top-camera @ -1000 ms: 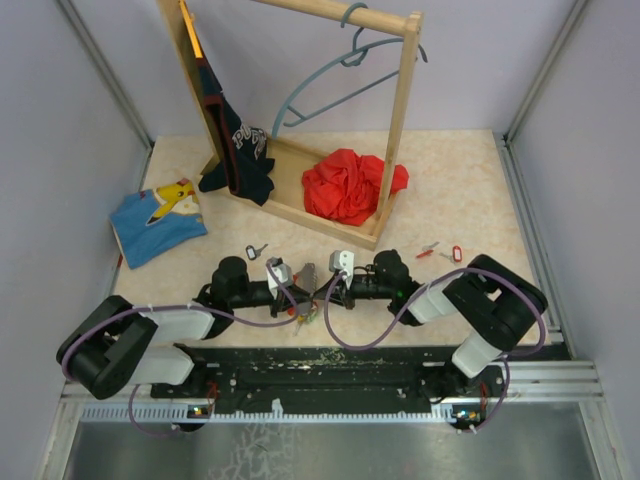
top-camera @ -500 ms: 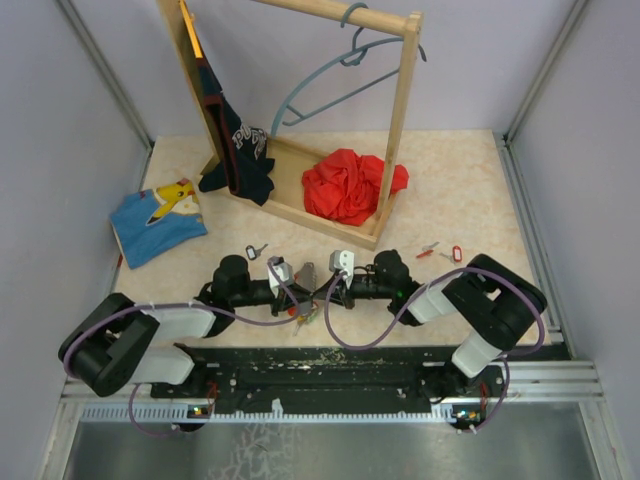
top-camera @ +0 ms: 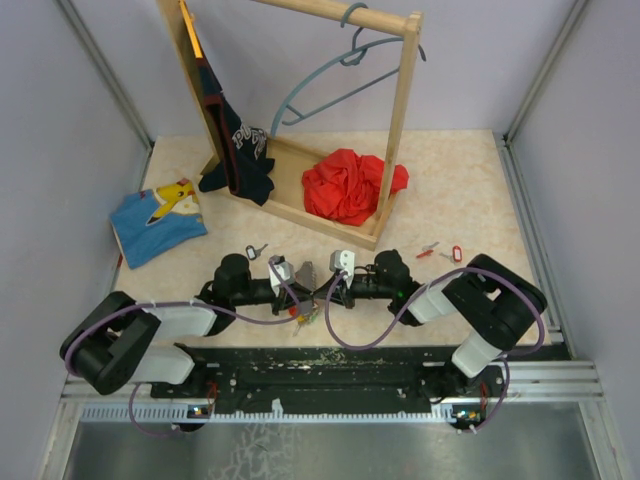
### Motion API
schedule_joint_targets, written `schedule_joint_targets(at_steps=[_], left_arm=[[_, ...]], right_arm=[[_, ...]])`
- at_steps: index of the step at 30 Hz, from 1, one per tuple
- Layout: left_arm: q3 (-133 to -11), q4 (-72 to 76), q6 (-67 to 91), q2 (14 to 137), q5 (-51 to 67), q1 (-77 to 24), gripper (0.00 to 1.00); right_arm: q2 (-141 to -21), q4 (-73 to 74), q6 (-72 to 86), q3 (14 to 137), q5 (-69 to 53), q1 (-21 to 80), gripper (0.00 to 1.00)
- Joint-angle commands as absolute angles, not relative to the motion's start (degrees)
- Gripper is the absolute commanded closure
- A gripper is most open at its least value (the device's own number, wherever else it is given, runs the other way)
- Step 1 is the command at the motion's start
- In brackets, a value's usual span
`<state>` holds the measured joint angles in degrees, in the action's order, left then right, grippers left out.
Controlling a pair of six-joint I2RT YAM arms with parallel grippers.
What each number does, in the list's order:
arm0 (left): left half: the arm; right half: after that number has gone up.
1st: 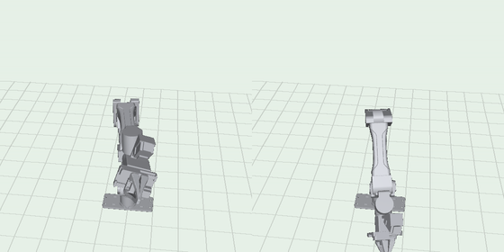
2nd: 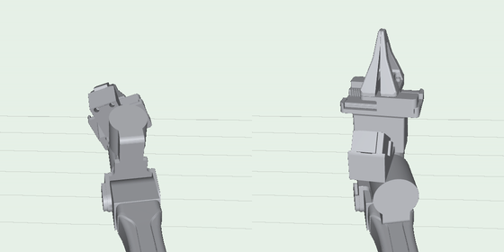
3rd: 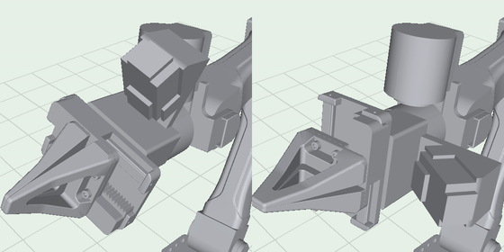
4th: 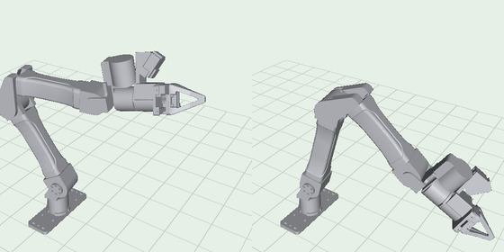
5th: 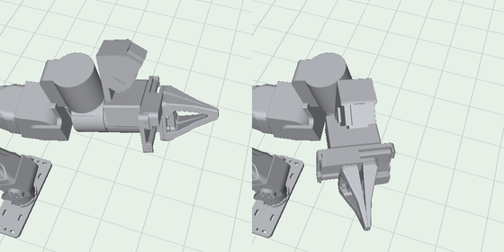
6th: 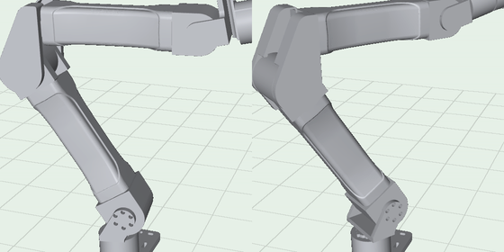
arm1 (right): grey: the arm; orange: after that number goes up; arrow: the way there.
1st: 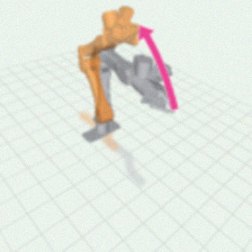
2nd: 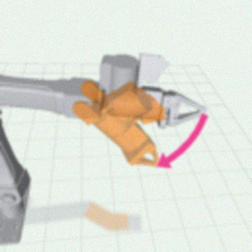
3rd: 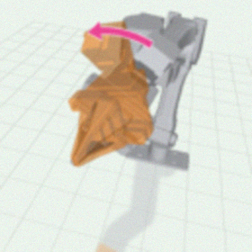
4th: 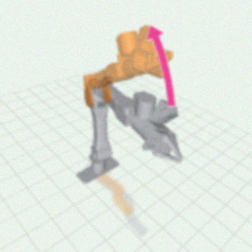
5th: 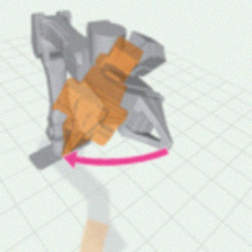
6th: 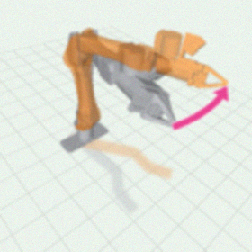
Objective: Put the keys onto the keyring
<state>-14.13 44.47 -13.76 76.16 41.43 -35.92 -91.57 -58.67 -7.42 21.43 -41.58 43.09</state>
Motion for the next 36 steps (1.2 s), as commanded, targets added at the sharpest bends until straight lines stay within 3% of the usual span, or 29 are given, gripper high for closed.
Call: schedule_joint_targets(at_steps=[1, 6, 11, 15, 19, 27, 36], left_arm=[[-15.38, 43.79, -14.5, 76.82, 41.43, -36.21, 0.78], [-15.39, 43.57, -14.6, 76.79, 41.26, -36.21, 0.82], [-15.38, 43.41, -14.72, 76.56, 41.05, -36.21, 1.0], [-14.99, 43.37, -15.34, 75.44, 40.87, -36.21, 1.0], [-14.68, 42.52, -17.81, 74.42, 39.31, -37.13, 1.0], [-13.41, 41.83, -24.3, 72.31, 32.8, -41.65, 1.0], [-12.57, 42.28, -28.06, 71.38, 28.05, -44.67, 1.0]], right_arm=[[-89.54, -63.89, -7.12, 21.67, -42.36, 42.83, 1.0], [-89.38, -63.76, -7.12, 21.69, -42.55, 42.8, 1.0], [-89.13, -63.68, -7.12, 21.44, -42.22, 42.85, 1.0], [-87.66, -62.19, -7.21, 20.92, -40.55, 42.81, 1.0], [-82.72, -57.57, -7.15, 19.6, -37.26, 42.81, 0.82], [-67.87, -33.06, -5.86, 20.68, -24.13, 42.82, 0.67], [-58.53, -1.69, 6.42, 28.83, 0.8, 42.82, 0.45]])
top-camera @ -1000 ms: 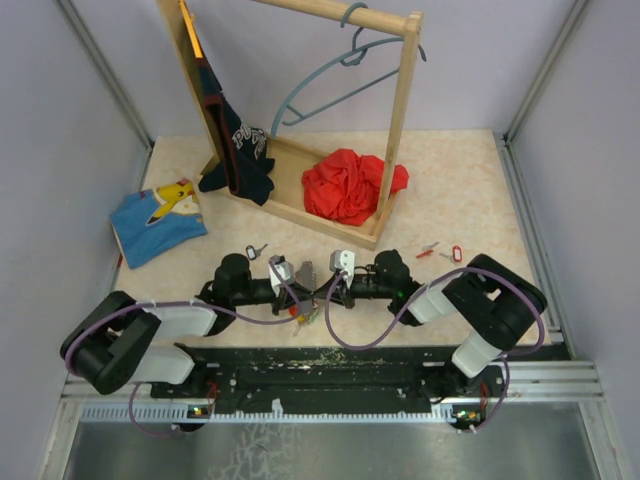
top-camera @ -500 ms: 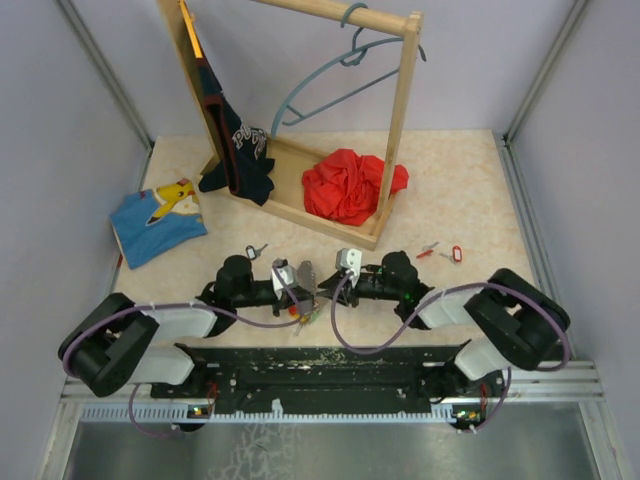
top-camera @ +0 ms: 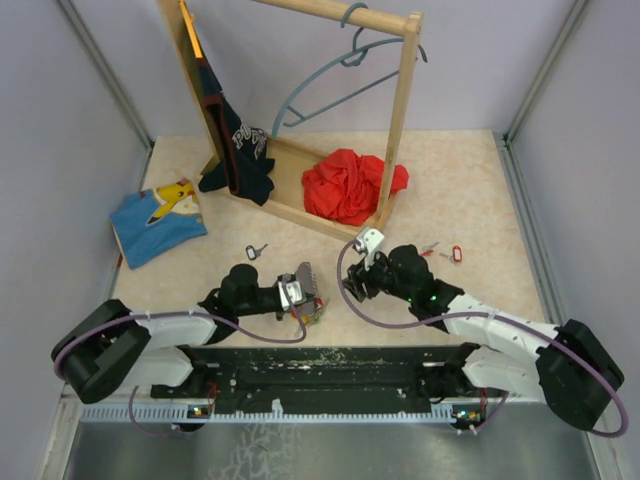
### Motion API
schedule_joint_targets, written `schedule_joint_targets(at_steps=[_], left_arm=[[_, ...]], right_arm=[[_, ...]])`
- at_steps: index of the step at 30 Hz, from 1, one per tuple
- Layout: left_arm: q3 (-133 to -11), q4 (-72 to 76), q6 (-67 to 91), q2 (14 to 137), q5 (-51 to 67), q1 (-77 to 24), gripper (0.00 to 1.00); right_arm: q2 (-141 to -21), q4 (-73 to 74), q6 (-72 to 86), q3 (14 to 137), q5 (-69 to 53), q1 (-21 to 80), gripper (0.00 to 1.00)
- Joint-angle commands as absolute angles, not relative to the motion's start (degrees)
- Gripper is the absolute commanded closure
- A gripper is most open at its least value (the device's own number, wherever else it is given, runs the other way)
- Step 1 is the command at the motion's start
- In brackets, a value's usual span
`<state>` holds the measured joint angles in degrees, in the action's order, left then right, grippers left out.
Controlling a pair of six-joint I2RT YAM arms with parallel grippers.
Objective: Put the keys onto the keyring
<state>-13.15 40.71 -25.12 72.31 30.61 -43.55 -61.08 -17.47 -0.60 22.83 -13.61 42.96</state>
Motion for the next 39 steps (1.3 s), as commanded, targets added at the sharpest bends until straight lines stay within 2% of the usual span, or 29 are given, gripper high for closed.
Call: schedule_joint_targets(at_steps=[1, 6, 9, 15, 19, 23, 39], left_arm=[[-12.5, 42.28, -28.33, 71.17, 27.51, -44.99, 1.0], [-12.18, 42.42, -30.35, 71.06, 25.54, -46.35, 1.0], [-11.84, 43.0, -31.76, 71.19, 24.44, -47.67, 1.0], [-11.38, 43.73, -34.1, 71.1, 21.77, -49.73, 1.0], [-11.14, 44.54, -35.1, 71.21, 19.86, -51.07, 1.0], [-10.71, 45.5, -35.91, 71.26, 18.66, -51.96, 1.0], [-11.09, 45.7, -35.82, 72.17, 17.77, -52.46, 1.0]], right_arm=[[-58.33, 0.43, 7.48, 29.74, 3.54, 42.81, 0.44], [-59.33, 7.77, 9.63, 32.85, 10.49, 41.67, 0.36], [-61.73, 11.53, 13.22, 35.08, 16.24, 40.7, 0.18], [-65.63, 15.31, 16.26, 37.01, 21.6, 38.83, 0.16], [-66.97, 15.85, 19.29, 37.05, 18.77, 34.44, 0.2], [-68.88, 14.55, 20.74, 36.84, 10.54, 28.67, 0.31], [-79.03, 12.68, 22.16, 38.9, 8.89, 26.1, 0.51]])
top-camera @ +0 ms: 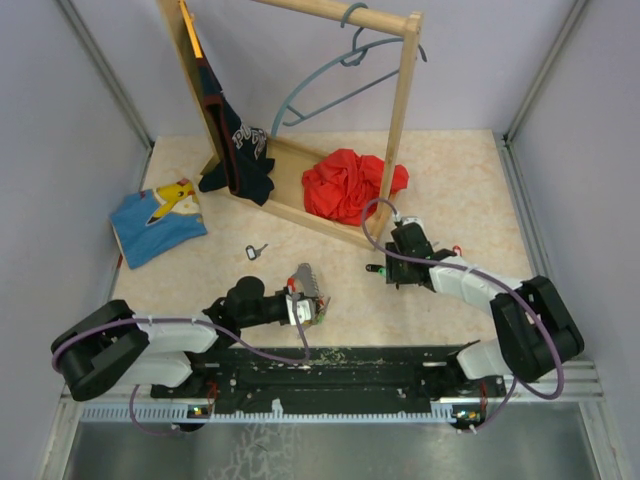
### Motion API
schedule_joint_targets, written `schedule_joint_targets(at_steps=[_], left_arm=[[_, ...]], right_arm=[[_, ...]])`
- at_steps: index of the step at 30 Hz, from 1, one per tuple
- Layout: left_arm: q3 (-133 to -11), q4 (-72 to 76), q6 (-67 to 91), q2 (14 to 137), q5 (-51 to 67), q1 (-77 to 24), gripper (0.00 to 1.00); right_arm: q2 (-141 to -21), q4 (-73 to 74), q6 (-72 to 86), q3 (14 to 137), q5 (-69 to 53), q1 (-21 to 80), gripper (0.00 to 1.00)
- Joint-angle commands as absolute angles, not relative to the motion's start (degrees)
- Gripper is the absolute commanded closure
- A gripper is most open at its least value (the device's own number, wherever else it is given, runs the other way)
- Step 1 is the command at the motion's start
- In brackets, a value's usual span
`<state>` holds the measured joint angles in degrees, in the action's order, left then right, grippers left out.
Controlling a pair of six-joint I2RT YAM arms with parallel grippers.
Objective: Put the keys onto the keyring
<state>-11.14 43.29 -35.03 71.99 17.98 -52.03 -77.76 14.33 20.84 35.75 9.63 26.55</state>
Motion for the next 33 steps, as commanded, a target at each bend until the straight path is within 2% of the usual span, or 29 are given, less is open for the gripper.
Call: schedule_joint_targets(at_steps=[1, 8, 14, 19, 25, 29, 33], left_arm=[[-11.08, 45.7, -35.79, 72.2, 17.83, -52.39, 1.0], [-11.33, 45.29, -35.69, 72.36, 17.76, -52.46, 1.0], [-11.36, 45.25, -35.52, 72.3, 17.6, -52.4, 1.0], [-11.43, 45.25, -35.5, 72.3, 17.57, -52.39, 1.0], [-11.43, 45.04, -35.35, 72.15, 17.62, -52.4, 1.0], [-11.6, 44.85, -35.38, 72.47, 17.72, -52.39, 1.0], [-11.78, 44.74, -35.35, 72.68, 17.79, -52.45, 1.0]], right_arm=[[-79.42, 12.98, 22.23, 38.98, 8.72, 26.1, 0.54], [-77.81, 14.97, 22.16, 38.24, 7.48, 26.1, 0.72], [-72.03, 19.5, 21.19, 39.28, 5.81, 26.38, 0.8], [-70.27, 23.13, 20.49, 40.07, 7.34, 28.42, 0.91], [-70.4, 22.84, 19.32, 39.78, 10.41, 28.83, 0.9], [-73.58, 20.95, 17.78, 41.05, 11.79, 28.82, 0.78], [-76.48, 17.44, 16.97, 42.29, 9.62, 29.13, 0.72]])
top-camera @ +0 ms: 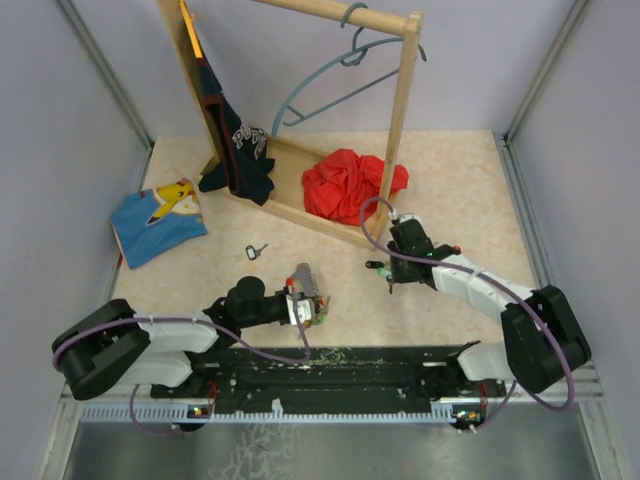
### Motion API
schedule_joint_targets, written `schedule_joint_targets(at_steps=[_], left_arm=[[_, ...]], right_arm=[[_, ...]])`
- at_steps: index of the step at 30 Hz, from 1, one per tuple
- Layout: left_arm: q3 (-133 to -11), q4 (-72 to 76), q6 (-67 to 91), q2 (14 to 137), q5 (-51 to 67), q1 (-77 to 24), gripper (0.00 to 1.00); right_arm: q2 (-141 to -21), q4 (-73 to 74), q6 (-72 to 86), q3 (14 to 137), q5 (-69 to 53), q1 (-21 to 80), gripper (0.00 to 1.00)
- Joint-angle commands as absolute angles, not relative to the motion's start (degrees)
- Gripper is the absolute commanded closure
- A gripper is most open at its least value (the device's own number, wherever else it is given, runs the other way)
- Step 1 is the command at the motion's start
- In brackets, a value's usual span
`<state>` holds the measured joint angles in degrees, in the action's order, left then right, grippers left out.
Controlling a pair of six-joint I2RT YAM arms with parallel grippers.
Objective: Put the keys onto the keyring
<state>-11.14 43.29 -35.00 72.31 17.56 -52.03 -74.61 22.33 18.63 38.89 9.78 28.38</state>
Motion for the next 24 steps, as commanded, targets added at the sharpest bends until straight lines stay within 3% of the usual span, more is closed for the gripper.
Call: schedule_joint_targets(at_steps=[1, 13, 24], left_arm=[[-11.78, 44.73, -35.35, 72.74, 17.73, -52.39, 1.0], [-12.05, 44.38, -35.39, 73.06, 17.97, -52.43, 1.0], [-12.12, 44.21, -35.38, 72.97, 17.9, -52.46, 1.0]], right_arm=[[-76.87, 16.66, 16.96, 42.47, 9.52, 29.17, 0.71], [-83.66, 13.42, 20.03, 45.17, 10.99, 29.19, 0.69], [-82.95, 13.47, 22.68, 40.97, 8.82, 29.17, 0.71]])
